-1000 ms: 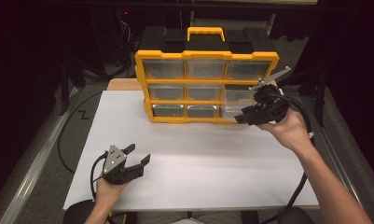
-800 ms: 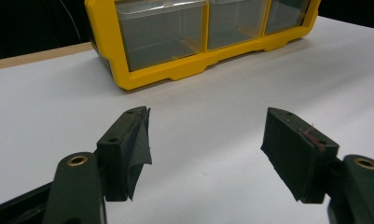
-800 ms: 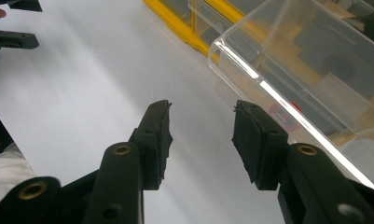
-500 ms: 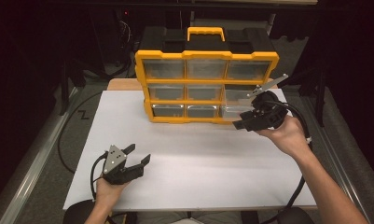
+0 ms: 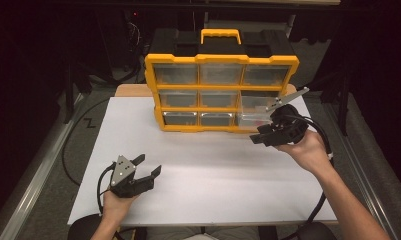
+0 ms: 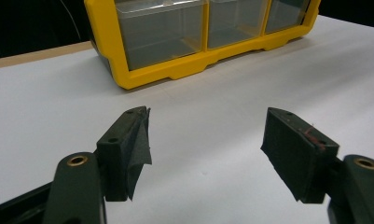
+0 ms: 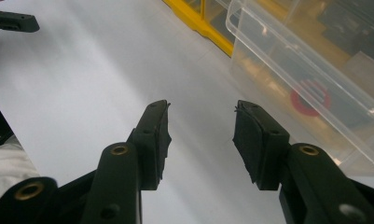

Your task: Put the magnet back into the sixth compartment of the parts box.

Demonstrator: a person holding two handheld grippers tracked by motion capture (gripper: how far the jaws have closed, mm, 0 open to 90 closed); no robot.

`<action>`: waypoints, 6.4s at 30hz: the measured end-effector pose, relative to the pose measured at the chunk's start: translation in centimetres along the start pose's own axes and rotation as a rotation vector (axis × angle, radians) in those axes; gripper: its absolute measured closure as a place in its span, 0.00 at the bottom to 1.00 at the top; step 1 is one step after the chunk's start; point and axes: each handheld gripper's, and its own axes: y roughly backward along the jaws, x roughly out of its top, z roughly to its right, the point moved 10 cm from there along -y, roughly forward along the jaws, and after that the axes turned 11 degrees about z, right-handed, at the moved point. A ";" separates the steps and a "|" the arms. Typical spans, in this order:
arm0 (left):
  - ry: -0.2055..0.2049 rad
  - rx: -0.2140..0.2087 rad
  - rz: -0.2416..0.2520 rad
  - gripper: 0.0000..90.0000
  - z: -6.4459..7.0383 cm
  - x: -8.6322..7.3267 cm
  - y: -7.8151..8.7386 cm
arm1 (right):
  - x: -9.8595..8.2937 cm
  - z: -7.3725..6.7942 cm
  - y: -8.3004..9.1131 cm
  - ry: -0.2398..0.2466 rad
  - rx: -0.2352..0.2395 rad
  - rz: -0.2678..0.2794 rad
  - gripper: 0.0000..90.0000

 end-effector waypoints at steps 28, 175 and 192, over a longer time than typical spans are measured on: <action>-0.001 0.003 0.001 0.35 0.0 0.0 0.0 | -2.5 -0.2 -1.8 -0.023 0.025 0.002 0.60; 0.003 0.013 0.004 0.35 -0.3 0.0 0.0 | -11.8 2.8 -3.2 -0.173 -0.099 0.236 0.50; 0.003 0.012 0.005 0.35 -0.2 0.0 0.0 | -12.5 3.6 -2.3 -0.187 -0.147 0.351 0.47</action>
